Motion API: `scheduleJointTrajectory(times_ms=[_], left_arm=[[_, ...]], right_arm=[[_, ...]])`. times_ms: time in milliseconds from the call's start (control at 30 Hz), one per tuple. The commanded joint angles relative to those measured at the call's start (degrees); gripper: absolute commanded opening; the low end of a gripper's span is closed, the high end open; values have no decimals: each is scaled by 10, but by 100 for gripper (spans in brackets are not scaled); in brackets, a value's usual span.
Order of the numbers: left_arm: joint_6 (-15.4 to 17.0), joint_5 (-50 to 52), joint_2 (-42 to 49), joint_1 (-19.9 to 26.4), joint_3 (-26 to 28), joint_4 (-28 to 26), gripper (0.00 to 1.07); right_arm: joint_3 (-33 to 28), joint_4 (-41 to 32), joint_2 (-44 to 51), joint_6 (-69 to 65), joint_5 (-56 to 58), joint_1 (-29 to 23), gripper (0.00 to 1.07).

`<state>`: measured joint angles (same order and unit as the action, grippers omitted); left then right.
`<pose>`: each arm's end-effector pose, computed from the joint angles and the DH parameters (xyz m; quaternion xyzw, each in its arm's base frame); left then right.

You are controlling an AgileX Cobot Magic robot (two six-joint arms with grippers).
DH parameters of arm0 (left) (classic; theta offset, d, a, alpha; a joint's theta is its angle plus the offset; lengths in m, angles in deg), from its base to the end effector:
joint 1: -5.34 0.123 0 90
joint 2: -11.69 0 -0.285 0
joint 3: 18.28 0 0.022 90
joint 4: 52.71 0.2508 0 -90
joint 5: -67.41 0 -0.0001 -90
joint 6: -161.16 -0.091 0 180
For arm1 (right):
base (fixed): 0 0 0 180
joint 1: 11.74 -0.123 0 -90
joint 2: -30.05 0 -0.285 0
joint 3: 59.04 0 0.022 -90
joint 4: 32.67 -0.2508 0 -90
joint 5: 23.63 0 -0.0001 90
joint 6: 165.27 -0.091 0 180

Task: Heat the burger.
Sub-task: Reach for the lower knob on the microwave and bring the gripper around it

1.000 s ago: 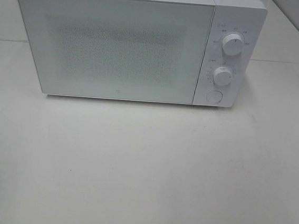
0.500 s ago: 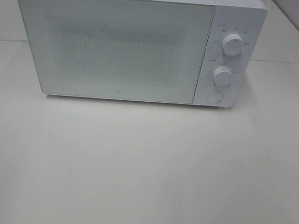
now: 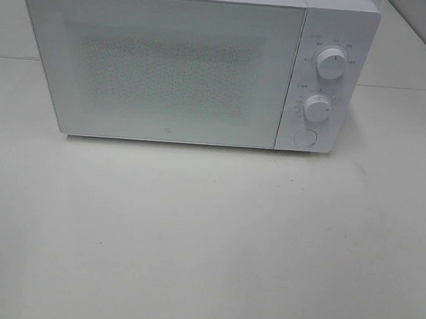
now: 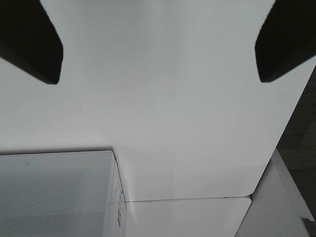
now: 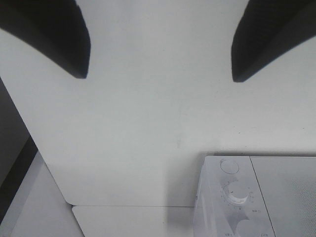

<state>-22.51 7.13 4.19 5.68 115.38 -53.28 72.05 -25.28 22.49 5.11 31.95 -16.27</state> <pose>-0.0100 -0.0008 0.2887 0.0247 0.8389 0.0141 0.5436 -0.0009 -0.0098 0.2836 0.0362 0.8268 0.0047 0.5614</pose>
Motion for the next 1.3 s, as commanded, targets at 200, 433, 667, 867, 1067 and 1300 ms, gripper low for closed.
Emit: scheduleJointTrajectory(times_ms=[200, 433, 667, 867, 1067, 1300], left_arm=[[2, 9, 9, 1, 0, -2, 98], [2, 9, 9, 1, 0, -2, 98], [2, 9, 9, 1, 0, -2, 98], [2, 9, 9, 1, 0, -2, 98], [2, 9, 9, 1, 0, -2, 98], [2, 9, 9, 1, 0, -2, 98]], right_arm=[[20, 13, -4, 2, -34, 2, 76], [23, 17, -65, -5, -109, 2, 76], [23, 17, -160, -5, -229, 2, 76], [22, 14, -227, -5, -288, 2, 76], [22, 15, -286, -5, -341, 2, 76], [22, 17, -345, -5, -400, 2, 76]])
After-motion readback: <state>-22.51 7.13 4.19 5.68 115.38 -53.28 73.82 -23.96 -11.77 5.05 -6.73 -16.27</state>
